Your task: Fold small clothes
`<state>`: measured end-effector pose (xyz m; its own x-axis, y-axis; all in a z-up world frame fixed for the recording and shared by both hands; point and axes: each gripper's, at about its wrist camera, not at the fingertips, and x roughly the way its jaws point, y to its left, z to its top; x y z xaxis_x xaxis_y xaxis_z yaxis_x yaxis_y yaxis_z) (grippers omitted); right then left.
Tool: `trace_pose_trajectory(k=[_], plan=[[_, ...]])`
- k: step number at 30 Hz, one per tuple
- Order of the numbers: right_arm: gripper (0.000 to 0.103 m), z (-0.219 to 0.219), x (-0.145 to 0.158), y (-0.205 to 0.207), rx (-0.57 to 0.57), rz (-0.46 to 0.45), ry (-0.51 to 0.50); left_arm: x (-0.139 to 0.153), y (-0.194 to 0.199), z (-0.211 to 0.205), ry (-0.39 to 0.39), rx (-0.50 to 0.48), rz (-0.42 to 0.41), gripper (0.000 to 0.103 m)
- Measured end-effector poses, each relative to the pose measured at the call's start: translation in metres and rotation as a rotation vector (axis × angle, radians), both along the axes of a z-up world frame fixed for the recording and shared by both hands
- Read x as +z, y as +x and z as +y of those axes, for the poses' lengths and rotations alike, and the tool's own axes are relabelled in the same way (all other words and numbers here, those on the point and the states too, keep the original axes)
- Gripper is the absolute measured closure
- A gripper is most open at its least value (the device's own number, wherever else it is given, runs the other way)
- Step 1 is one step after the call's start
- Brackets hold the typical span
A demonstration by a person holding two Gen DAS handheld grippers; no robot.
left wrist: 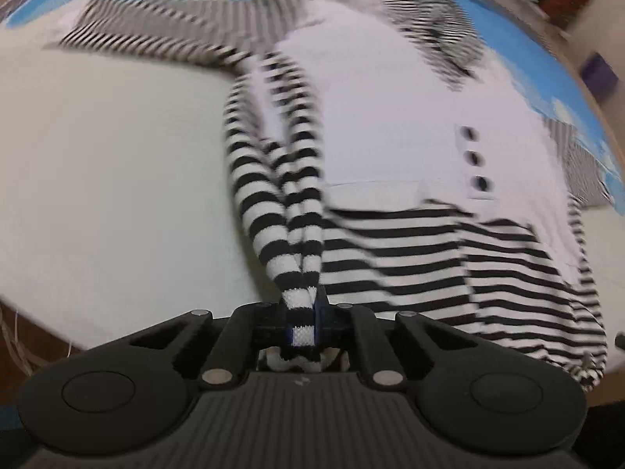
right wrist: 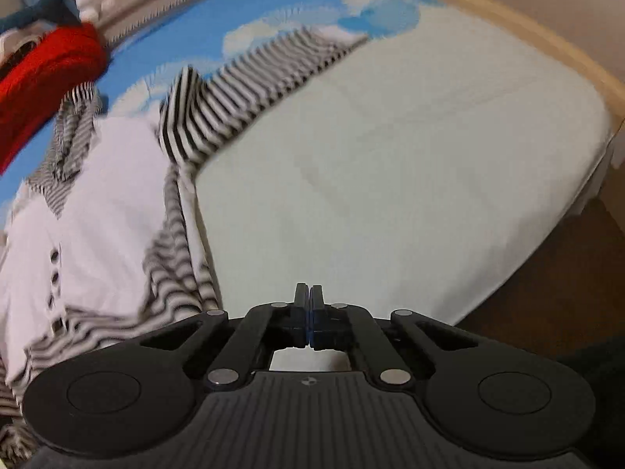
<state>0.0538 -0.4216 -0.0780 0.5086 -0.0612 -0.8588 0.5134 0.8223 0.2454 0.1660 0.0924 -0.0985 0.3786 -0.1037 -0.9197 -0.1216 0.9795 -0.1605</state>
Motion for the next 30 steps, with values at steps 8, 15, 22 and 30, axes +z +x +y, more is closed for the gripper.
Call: trace_pose_trajectory(k=[8, 15, 22, 30], plan=[[0.035, 0.052, -0.014, 0.025, 0.175, -0.002, 0.128, 0.0, -0.002, 0.031, 0.0, 0.133, 0.021, 0.07], [0.099, 0.076, -0.024, 0.029, 0.268, 0.074, 0.103, -0.01, 0.001, 0.013, 0.052, 0.062, 0.058, 0.09], [0.099, 0.036, -0.003, -0.004, 0.141, 0.025, 0.076, 0.005, -0.011, 0.003, 0.014, -0.047, -0.01, 0.096], [0.072, 0.06, 0.002, 0.016, 0.203, 0.075, -0.062, 0.016, -0.012, 0.019, 0.057, 0.03, -0.029, 0.075]])
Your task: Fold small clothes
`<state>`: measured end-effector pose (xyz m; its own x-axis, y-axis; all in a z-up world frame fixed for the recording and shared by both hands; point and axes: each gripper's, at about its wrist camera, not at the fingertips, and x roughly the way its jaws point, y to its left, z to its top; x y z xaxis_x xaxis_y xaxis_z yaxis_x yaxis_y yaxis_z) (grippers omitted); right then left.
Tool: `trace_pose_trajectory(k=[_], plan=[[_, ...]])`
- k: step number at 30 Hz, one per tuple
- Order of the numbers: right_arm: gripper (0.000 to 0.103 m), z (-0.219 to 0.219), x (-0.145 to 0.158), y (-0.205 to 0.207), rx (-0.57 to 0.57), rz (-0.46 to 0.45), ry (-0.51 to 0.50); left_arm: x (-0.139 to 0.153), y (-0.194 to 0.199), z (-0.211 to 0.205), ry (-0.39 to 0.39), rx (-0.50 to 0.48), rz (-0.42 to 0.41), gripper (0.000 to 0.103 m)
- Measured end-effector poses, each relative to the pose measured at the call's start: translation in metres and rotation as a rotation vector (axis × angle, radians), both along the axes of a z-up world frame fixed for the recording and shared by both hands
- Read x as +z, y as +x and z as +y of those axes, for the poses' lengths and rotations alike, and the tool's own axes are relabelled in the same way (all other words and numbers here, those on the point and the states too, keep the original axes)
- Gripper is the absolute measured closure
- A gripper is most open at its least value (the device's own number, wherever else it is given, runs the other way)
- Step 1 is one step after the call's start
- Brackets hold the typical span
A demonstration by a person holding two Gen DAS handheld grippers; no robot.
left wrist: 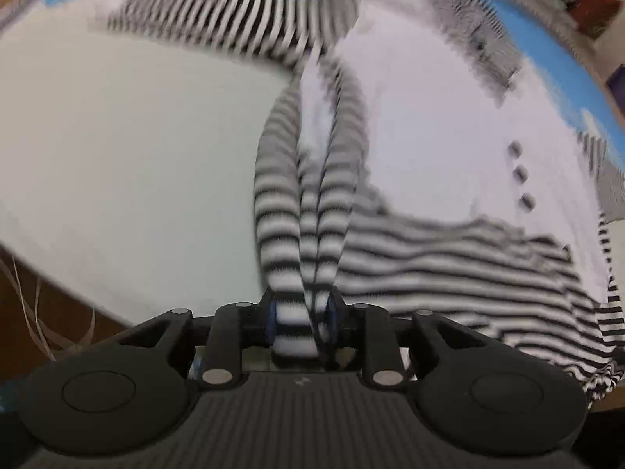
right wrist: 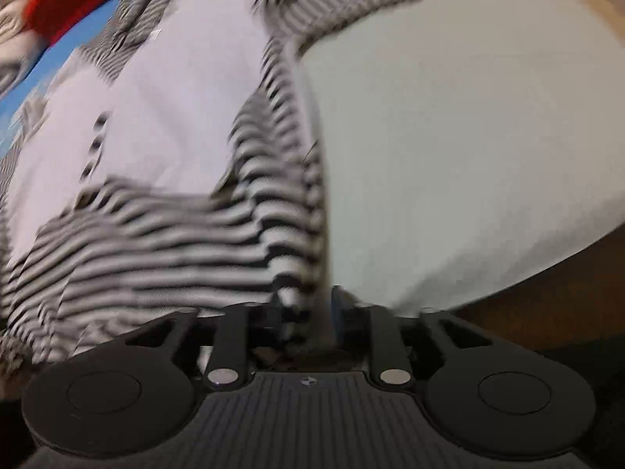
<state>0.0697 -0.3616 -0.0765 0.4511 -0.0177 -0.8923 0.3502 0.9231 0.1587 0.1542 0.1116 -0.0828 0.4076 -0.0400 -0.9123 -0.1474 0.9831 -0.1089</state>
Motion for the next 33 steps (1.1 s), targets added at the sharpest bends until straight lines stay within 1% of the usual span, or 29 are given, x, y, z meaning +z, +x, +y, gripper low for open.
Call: trace_pose_trajectory(k=[1, 3, 4, 5, 6, 7, 8, 9, 10, 11, 12, 13, 15, 17, 18, 19, 20, 21, 22, 23, 24, 25, 26, 28, 29, 30, 31, 32, 33], plan=[[0.072, 0.0, 0.011, 0.0, -0.008, -0.059, -0.008, 0.009, -0.001, -0.004, -0.002, -0.025, -0.052, 0.074], [0.072, 0.003, 0.027, -0.001, 0.02, -0.163, -0.008, 0.016, -0.003, -0.014, -0.02, -0.077, -0.103, 0.075], [0.071, 0.006, 0.03, -0.004, 0.058, -0.182, -0.004, 0.016, -0.001, -0.019, -0.024, -0.108, -0.105, 0.075], [0.066, 0.012, 0.027, -0.001, 0.104, -0.171, 0.014, 0.011, 0.002, -0.024, -0.02, -0.136, -0.091, 0.074], [0.064, 0.017, 0.02, 0.003, 0.136, -0.139, 0.034, 0.005, 0.005, -0.028, -0.004, -0.16, -0.057, 0.074], [0.059, 0.022, 0.009, 0.008, 0.168, -0.068, 0.045, -0.005, 0.01, -0.033, 0.034, -0.179, 0.003, 0.074], [0.057, 0.026, -0.003, 0.014, 0.188, 0.015, 0.033, -0.019, 0.013, -0.037, 0.087, -0.185, 0.073, 0.073], [0.057, 0.029, -0.017, 0.018, 0.202, 0.109, -0.004, -0.027, 0.014, -0.038, 0.129, -0.174, 0.11, 0.062], [0.049, 0.029, -0.025, 0.019, 0.197, 0.153, -0.025, -0.026, 0.016, -0.038, 0.142, -0.155, 0.094, 0.06], [0.047, 0.025, -0.023, 0.018, 0.173, 0.145, -0.022, -0.02, 0.017, -0.038, 0.149, -0.145, 0.068, 0.062], [0.047, 0.021, -0.016, 0.018, 0.158, 0.114, -0.008, -0.012, 0.018, -0.037, 0.156, -0.135, 0.026, 0.062], [0.049, 0.02, -0.005, 0.018, 0.148, 0.063, -0.016, -0.004, 0.017, -0.036, 0.155, -0.123, -0.019, 0.061], [0.05, 0.018, 0.018, 0.014, 0.14, -0.05, -0.061, 0.009, 0.015, -0.033, 0.126, -0.101, -0.09, 0.061], [0.049, 0.016, 0.032, 0.006, 0.131, -0.155, -0.092, 0.017, 0.012, -0.033, 0.088, -0.096, -0.137, 0.061], [0.049, 0.016, 0.036, 0.004, 0.128, -0.191, -0.094, 0.016, 0.01, -0.034, 0.077, -0.106, -0.142, 0.061], [0.049, 0.016, 0.039, 0.004, 0.126, -0.214, -0.092, 0.012, 0.012, -0.036, 0.077, -0.12, -0.129, 0.061], [0.049, 0.017, 0.039, 0.006, 0.127, -0.221, -0.086, 0.005, 0.016, -0.04, 0.098, -0.137, -0.084, 0.061], [0.049, 0.018, 0.038, 0.009, 0.134, -0.208, -0.083, -0.007, 0.018, -0.043, 0.135, -0.151, -0.013, 0.061], [0.049, 0.021, 0.033, 0.012, 0.145, -0.171, -0.092, -0.021, 0.021, -0.043, 0.176, -0.156, 0.081, 0.061], [0.05, 0.027, 0.025, 0.013, 0.155, -0.128, -0.112, -0.029, 0.021, -0.042, 0.193, -0.143, 0.117, 0.058], [0.05, 0.03, 0.016, 0.014, 0.161, -0.079, -0.143, -0.027, 0.022, -0.043, 0.2, -0.14, 0.102, 0.058], [0.052, 0.031, 0.012, 0.016, 0.156, -0.054, -0.161, -0.021, 0.023, -0.045, 0.211, -0.149, 0.072, 0.058], [0.055, 0.03, 0.01, 0.016, 0.14, -0.057, -0.162, -0.014, 0.023, -0.046, 0.214, -0.15, 0.025, 0.059], [0.057, 0.025, 0.027, 0.013, 0.101, -0.14, -0.137, 0.0, 0.021, -0.047, 0.196, -0.141, -0.053, 0.058], [0.057, 0.023, 0.038, 0.011, 0.091, -0.196, -0.135, 0.006, 0.019, -0.046, 0.19, -0.134, -0.092, 0.058], [0.057, 0.022, 0.051, 0.008, 0.089, -0.261, -0.143, 0.013, 0.021, -0.046, 0.19, -0.124, -0.13, 0.056], [0.057, 0.021, 0.064, 0.006, 0.091, -0.329, -0.151, 0.02, 0.019, -0.045, 0.194, -0.116, -0.172, 0.053], [0.057, 0.02, 0.075, 0.003, 0.094, -0.383, -0.153, 0.026, 0.017, -0.046, 0.201, -0.11, -0.211, 0.044], [0.057, 0.017, 0.089, 0.003, 0.094, -0.444, -0.153, 0.031, 0.015, -0.047, 0.206, -0.109, -0.25, 0.04]])
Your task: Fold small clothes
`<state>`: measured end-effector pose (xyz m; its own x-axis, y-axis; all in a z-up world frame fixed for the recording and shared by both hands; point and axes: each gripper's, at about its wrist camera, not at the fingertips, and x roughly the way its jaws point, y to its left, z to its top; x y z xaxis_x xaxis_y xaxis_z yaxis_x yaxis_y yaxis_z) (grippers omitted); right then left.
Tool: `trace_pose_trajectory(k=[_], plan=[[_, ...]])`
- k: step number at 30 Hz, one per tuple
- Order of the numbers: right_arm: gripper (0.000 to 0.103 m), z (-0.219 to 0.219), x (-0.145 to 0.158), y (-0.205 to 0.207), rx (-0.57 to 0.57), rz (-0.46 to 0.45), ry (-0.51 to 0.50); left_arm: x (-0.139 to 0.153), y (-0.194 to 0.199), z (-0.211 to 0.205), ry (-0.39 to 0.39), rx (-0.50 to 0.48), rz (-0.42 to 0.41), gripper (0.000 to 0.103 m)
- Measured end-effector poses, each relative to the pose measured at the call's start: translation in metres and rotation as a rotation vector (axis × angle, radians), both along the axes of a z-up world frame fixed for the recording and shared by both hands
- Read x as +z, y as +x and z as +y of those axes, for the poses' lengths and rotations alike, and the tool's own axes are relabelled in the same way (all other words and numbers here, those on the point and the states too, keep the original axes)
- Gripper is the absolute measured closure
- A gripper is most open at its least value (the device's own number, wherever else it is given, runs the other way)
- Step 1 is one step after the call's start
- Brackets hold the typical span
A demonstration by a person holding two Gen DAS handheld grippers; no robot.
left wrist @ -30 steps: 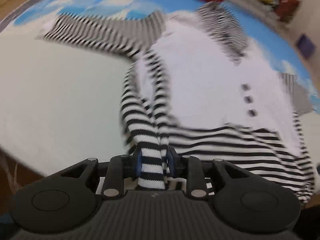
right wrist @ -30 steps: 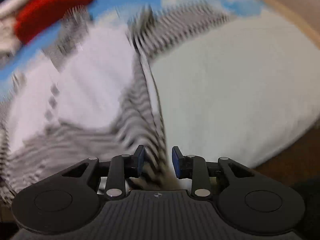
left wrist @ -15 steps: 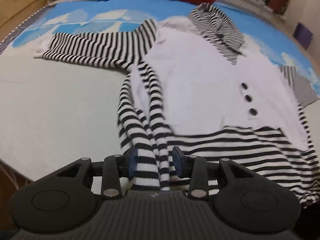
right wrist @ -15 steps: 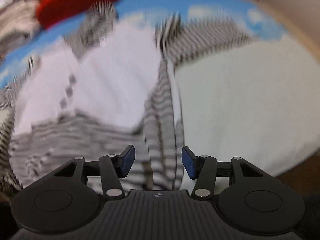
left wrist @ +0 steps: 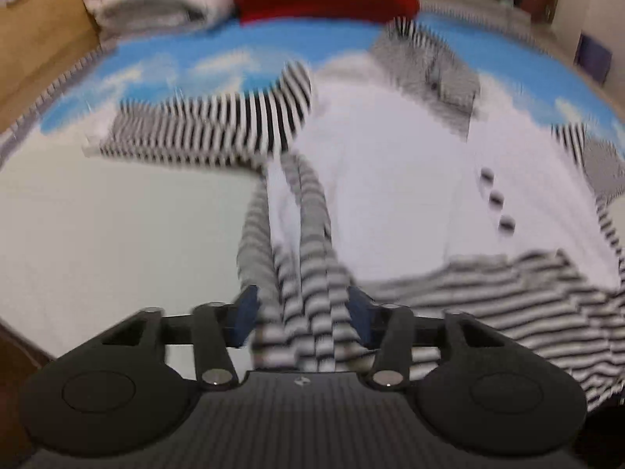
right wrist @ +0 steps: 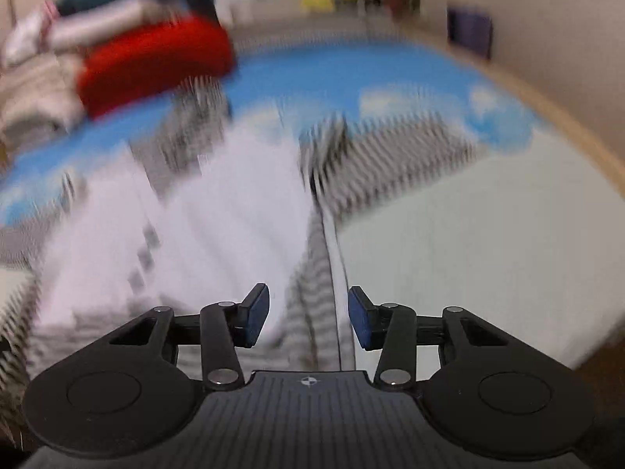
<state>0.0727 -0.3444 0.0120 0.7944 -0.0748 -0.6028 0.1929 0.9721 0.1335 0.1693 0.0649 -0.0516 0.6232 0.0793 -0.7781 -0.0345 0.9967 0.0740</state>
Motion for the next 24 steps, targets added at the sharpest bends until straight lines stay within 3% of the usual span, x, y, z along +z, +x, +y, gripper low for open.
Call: trace_pose_trajectory(k=[5, 9, 12, 15, 20, 24], plan=[[0.053, -0.023, 0.063, 0.005, 0.015, -0.227, -0.023, 0.022, -0.013, -0.008, 0.021, -0.025, -0.153, 0.038], [0.048, -0.042, 0.083, 0.023, 0.018, -0.315, -0.036, 0.031, -0.015, -0.017, 0.023, -0.042, -0.229, 0.031], [0.046, -0.042, 0.078, 0.036, 0.015, -0.32, -0.087, 0.039, -0.021, -0.023, 0.033, -0.053, -0.278, 0.025], [0.046, -0.041, 0.063, 0.049, 0.002, -0.282, -0.063, 0.044, -0.023, -0.029, 0.042, -0.053, -0.312, 0.023], [0.046, -0.03, 0.061, 0.062, -0.015, -0.272, -0.017, 0.049, -0.016, -0.031, 0.015, -0.038, -0.278, 0.023], [0.046, -0.016, 0.058, 0.069, 0.016, -0.242, -0.057, 0.063, -0.007, -0.034, -0.054, -0.02, -0.262, 0.023]])
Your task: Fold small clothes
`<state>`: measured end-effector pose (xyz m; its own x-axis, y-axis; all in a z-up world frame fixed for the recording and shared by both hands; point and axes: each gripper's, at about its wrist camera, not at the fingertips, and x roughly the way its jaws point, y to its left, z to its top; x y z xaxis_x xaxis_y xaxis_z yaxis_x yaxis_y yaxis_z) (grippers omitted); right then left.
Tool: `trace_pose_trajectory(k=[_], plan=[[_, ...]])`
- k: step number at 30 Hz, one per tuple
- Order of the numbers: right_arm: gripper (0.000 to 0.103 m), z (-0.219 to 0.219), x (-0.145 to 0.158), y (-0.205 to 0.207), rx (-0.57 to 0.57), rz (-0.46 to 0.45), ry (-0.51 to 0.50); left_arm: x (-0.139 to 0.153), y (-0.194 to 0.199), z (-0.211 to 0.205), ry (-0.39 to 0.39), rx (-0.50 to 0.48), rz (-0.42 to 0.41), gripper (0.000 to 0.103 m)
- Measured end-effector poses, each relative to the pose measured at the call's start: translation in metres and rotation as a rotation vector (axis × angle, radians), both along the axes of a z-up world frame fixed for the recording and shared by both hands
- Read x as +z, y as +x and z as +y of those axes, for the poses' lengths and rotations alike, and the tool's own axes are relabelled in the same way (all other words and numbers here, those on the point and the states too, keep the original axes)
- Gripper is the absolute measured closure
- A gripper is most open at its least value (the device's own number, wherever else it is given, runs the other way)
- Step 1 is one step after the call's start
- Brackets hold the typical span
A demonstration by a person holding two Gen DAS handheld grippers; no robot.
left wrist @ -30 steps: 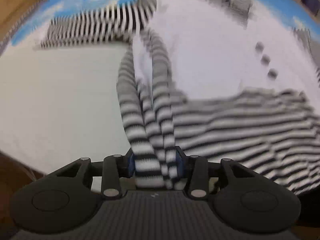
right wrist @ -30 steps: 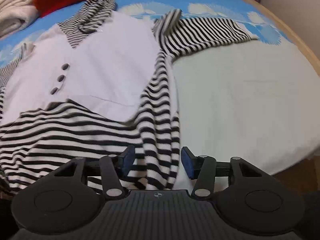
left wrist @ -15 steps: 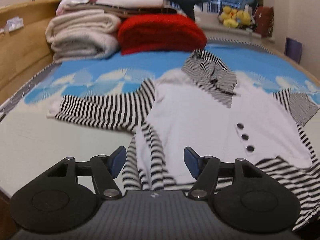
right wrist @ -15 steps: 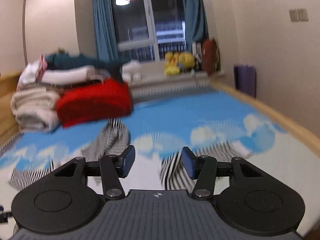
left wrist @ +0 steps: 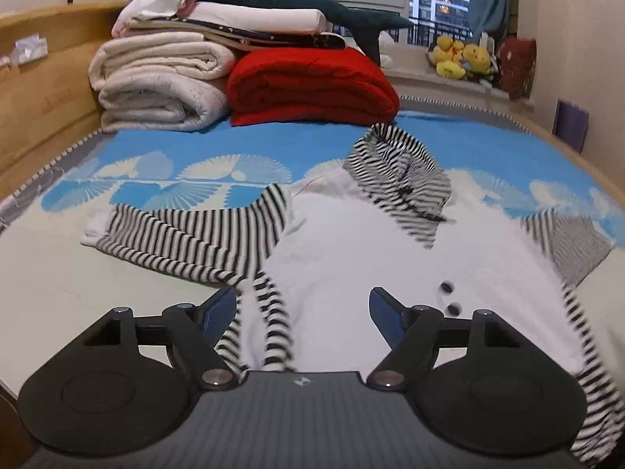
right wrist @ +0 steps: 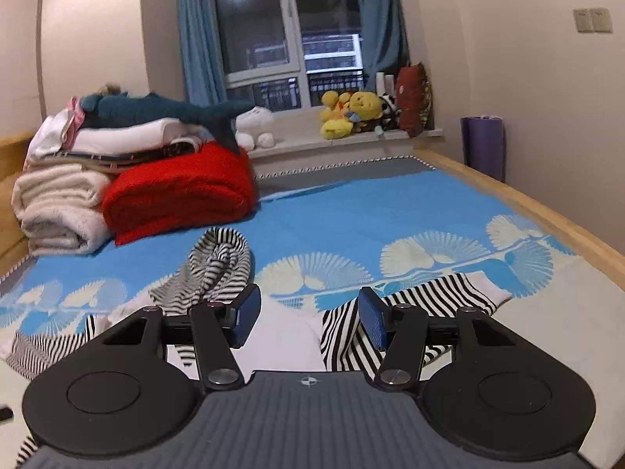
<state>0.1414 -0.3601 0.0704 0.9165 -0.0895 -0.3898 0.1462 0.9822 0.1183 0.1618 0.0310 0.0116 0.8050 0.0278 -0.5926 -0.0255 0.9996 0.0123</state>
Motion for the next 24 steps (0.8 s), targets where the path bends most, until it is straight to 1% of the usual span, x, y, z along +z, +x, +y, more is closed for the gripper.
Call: trace_pose_trajectory(k=[2, 5, 7, 9, 12, 14, 16, 19, 21, 24], plan=[[0.046, 0.009, 0.001, 0.002, 0.023, 0.003, -0.029, 0.006, 0.001, -0.001, -0.019, 0.008, -0.009, 0.023], [0.046, 0.018, 0.004, 0.002, 0.042, -0.007, -0.044, 0.015, -0.002, -0.004, 0.002, 0.022, -0.067, 0.023], [0.047, 0.018, 0.007, 0.002, 0.052, -0.018, -0.02, 0.023, -0.006, -0.006, 0.02, 0.021, -0.111, 0.023], [0.05, 0.018, 0.009, 0.003, 0.052, -0.024, 0.005, 0.03, -0.006, -0.006, 0.028, 0.018, -0.125, 0.023], [0.051, 0.017, 0.012, 0.003, 0.035, -0.037, 0.02, 0.046, 0.002, -0.001, 0.026, 0.007, -0.138, 0.023], [0.051, 0.018, 0.011, 0.006, 0.024, -0.026, 0.011, 0.059, 0.018, 0.007, 0.027, -0.001, -0.143, 0.023], [0.051, 0.019, 0.01, 0.009, 0.017, -0.007, 0.003, 0.069, 0.042, 0.015, 0.047, -0.007, -0.137, 0.023], [0.05, 0.019, 0.007, 0.014, 0.013, 0.029, 0.018, 0.074, 0.084, 0.031, 0.064, -0.002, -0.145, 0.019], [0.05, 0.019, 0.006, 0.015, 0.014, 0.035, 0.029, 0.064, 0.116, 0.047, 0.073, 0.024, -0.116, 0.019], [0.05, 0.021, 0.006, 0.015, 0.009, 0.027, 0.018, 0.03, 0.155, 0.081, 0.047, 0.1, -0.071, 0.019]])
